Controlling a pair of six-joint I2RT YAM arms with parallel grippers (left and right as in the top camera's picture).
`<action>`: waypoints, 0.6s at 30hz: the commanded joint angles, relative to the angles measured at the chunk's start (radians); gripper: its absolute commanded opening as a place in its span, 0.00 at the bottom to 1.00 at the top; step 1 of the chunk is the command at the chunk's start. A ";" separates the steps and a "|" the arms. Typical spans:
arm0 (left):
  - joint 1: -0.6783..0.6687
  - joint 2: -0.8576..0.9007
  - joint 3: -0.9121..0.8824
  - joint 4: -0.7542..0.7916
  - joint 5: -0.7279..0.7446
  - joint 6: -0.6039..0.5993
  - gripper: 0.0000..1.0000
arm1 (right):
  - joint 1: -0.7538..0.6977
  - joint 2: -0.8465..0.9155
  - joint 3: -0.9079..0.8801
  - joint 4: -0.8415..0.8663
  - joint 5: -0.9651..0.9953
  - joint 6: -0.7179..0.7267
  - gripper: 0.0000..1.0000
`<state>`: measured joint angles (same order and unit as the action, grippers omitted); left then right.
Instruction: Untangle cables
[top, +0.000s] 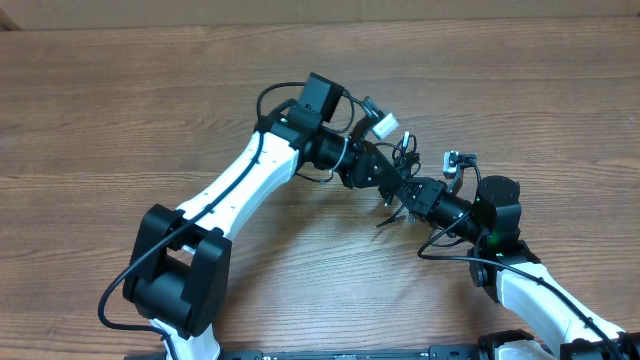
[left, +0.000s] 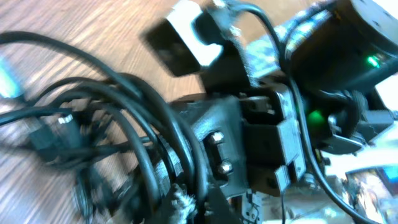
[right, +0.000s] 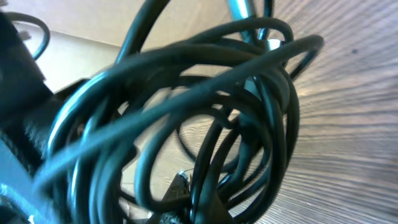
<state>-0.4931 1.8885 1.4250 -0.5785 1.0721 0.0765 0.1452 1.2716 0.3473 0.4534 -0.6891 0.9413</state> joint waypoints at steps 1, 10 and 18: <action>0.043 -0.026 0.013 -0.023 -0.165 -0.232 0.43 | -0.012 -0.013 0.008 -0.068 0.079 -0.035 0.04; 0.029 -0.026 0.012 -0.167 -0.469 -0.714 1.00 | -0.012 -0.013 0.008 -0.282 0.273 -0.112 0.04; -0.111 0.008 0.011 -0.142 -0.545 -0.946 1.00 | -0.012 -0.013 0.008 -0.341 0.278 -0.127 0.04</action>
<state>-0.5571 1.8885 1.4261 -0.7296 0.5873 -0.6800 0.1379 1.2709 0.3473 0.1242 -0.4355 0.8474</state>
